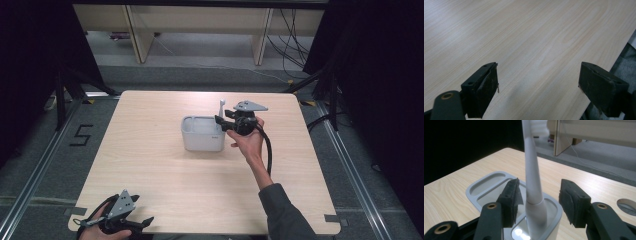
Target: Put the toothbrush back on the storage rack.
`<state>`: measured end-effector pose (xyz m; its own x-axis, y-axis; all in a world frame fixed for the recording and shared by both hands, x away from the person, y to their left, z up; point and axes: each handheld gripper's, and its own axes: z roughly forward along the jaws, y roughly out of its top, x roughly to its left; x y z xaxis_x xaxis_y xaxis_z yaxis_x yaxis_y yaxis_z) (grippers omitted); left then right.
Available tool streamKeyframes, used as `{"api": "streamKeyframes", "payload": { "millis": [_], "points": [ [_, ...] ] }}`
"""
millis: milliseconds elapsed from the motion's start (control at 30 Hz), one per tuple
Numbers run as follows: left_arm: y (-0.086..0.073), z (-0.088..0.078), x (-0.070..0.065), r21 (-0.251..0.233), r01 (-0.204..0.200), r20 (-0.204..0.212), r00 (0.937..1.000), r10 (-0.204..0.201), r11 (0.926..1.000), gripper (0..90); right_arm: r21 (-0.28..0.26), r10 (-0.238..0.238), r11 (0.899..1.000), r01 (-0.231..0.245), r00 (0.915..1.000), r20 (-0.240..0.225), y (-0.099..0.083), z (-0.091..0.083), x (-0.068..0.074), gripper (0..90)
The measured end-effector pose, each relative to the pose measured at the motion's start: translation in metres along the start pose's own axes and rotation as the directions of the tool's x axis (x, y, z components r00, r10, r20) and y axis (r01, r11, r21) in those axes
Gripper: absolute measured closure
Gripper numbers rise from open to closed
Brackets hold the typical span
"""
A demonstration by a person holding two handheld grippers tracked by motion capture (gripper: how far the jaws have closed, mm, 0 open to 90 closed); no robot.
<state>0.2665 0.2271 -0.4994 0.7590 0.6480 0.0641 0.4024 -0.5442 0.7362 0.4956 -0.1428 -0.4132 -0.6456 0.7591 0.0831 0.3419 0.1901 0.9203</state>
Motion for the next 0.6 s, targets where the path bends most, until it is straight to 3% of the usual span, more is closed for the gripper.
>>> {"api": "streamKeyframes", "payload": {
  "millis": [33,67,200,233,367,400,600],
  "points": [
    [0.000,0.000,0.001,0.005,-0.008,-0.008,0.9999,0.008,1.0000,15.5,0.003,0.032,0.999,-0.032,0.9995,-0.001,0.001,-0.004,0.002,49.3],
    [0.000,0.000,0.001,0.006,-0.010,-0.010,0.9999,0.010,0.9999,15.5,-0.007,0.008,1.000,-0.008,1.0000,-0.002,0.002,-0.006,-0.001,49.1],
    [0.000,0.000,0.000,0.006,0.002,-0.008,1.0000,-0.002,1.0000,15.5,-0.002,0.002,1.000,-0.002,0.9998,-0.018,0.001,-0.010,-0.003,48.1],
    [0.000,0.000,0.001,0.005,-0.007,-0.011,0.9999,0.007,1.0000,15.5,0.012,0.024,1.000,-0.024,0.9997,-0.005,0.000,-0.013,-0.002,48.1],
    [0.000,0.000,0.000,0.005,0.003,-0.009,1.0000,-0.003,1.0000,15.5,0.011,0.038,0.999,-0.038,0.9993,-0.002,-0.002,-0.016,-0.003,47.2],
    [0.000,0.000,0.001,0.007,-0.011,-0.009,0.9999,0.011,0.9999,15.5,0.007,0.041,0.999,-0.041,0.9991,-0.008,-0.003,-0.018,-0.004,47.2],
    [0.000,0.000,0.001,0.007,-0.010,-0.011,0.9999,0.010,0.9999,15.5,0.001,0.039,0.999,-0.039,0.9992,-0.010,-0.005,-0.025,-0.006,44.1]
  ]
}}
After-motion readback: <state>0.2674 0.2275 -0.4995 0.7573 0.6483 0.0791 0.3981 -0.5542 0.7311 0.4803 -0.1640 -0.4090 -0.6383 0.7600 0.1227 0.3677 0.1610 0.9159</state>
